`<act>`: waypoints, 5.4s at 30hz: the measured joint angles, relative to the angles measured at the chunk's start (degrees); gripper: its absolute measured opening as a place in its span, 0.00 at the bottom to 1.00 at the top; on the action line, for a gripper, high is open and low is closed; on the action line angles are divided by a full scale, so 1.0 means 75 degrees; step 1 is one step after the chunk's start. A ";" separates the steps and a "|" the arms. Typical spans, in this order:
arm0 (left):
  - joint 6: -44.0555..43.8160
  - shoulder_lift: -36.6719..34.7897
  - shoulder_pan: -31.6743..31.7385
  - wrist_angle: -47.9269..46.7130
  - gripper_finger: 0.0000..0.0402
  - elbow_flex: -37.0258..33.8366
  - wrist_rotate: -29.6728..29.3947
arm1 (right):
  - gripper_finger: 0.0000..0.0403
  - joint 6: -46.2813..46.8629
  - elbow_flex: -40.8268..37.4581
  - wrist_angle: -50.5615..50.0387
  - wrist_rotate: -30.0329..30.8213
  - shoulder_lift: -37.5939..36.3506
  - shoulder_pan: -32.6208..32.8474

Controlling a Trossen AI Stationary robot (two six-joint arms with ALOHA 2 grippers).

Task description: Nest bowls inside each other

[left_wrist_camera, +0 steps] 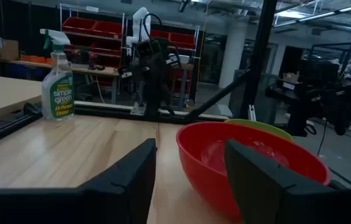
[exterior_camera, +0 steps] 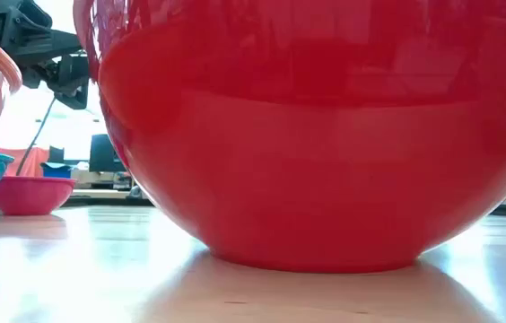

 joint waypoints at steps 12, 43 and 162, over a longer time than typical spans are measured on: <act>0.0000 -0.0001 -0.0002 0.0000 0.48 0.0001 0.0000 | 0.37 -0.0001 0.0000 0.0000 -0.0002 -0.0003 -0.0001; 0.0000 -0.0001 -0.0001 0.0000 0.48 0.0001 0.0000 | 0.37 -0.0002 -0.0001 0.0001 -0.0001 -0.0002 -0.0001; -0.1820 1.0142 -0.3249 -0.6833 0.57 0.7487 0.0195 | 0.33 0.0187 1.0899 -0.4997 0.2013 1.2870 0.3400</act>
